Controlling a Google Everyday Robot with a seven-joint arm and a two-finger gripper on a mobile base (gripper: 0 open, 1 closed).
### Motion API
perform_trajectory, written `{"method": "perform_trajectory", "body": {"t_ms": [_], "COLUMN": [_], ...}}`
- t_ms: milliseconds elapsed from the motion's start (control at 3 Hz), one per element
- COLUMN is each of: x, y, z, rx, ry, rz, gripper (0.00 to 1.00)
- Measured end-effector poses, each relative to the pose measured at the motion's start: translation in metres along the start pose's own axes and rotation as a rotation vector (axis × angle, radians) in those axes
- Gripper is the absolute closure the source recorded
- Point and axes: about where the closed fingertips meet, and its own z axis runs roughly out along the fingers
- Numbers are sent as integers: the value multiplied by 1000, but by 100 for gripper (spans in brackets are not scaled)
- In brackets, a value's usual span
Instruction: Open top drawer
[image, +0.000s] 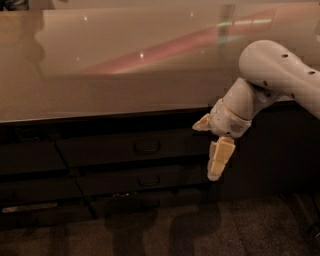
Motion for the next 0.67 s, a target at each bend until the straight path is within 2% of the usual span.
{"method": "perform_trajectory", "body": {"t_ms": [333, 667], "x": [-1, 0], "y": [0, 6], "z": [2, 2], "rx": [26, 122], "ry": [39, 119], "rz": [-20, -101], "gripper": [0, 0]}}
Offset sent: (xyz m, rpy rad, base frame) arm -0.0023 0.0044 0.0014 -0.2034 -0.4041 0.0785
